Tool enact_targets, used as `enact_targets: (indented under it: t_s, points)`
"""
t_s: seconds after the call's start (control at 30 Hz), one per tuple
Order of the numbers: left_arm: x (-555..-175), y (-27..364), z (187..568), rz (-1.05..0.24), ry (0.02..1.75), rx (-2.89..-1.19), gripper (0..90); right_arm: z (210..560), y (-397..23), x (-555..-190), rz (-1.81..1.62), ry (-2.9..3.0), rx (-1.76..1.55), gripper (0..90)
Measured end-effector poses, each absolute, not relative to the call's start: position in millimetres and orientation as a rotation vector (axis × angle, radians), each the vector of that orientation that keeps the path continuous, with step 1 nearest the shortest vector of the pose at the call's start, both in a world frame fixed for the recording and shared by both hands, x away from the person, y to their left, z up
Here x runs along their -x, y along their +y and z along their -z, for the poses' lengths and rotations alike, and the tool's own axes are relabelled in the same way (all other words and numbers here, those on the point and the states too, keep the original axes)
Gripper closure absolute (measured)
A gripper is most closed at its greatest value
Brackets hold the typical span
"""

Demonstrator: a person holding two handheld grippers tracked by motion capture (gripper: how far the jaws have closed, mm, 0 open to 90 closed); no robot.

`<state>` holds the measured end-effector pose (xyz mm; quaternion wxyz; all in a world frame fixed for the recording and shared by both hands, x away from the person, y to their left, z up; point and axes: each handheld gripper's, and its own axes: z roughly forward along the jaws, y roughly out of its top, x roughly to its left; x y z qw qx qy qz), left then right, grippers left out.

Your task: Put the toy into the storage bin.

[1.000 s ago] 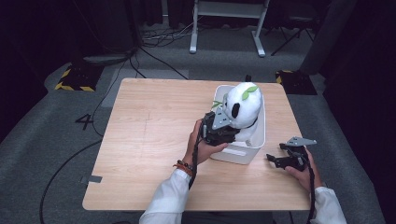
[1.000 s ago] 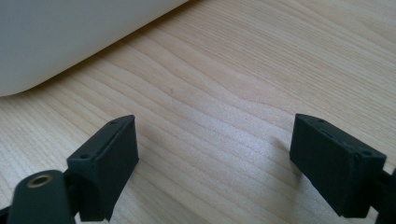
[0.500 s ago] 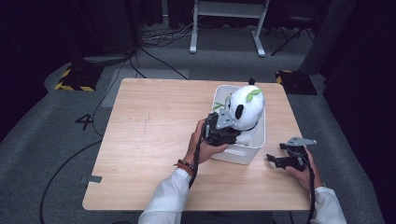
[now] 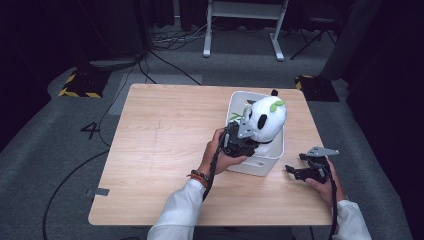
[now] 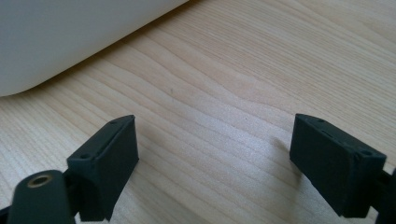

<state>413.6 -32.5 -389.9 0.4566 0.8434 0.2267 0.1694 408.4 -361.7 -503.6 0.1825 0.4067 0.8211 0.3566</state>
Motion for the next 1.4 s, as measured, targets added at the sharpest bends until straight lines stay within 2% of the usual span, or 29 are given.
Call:
enact_targets:
  t_s: [0.97,1.4]
  points:
    - [-423,-38,390,-0.287,0.599,-2.228,43.2,504,-362,-409,-1.006,2.316,-1.145,15.3]
    - [-429,-40,388,-0.233,0.642,-2.258,38.3,504,-362,-409,-1.006,2.316,-1.145,15.3]
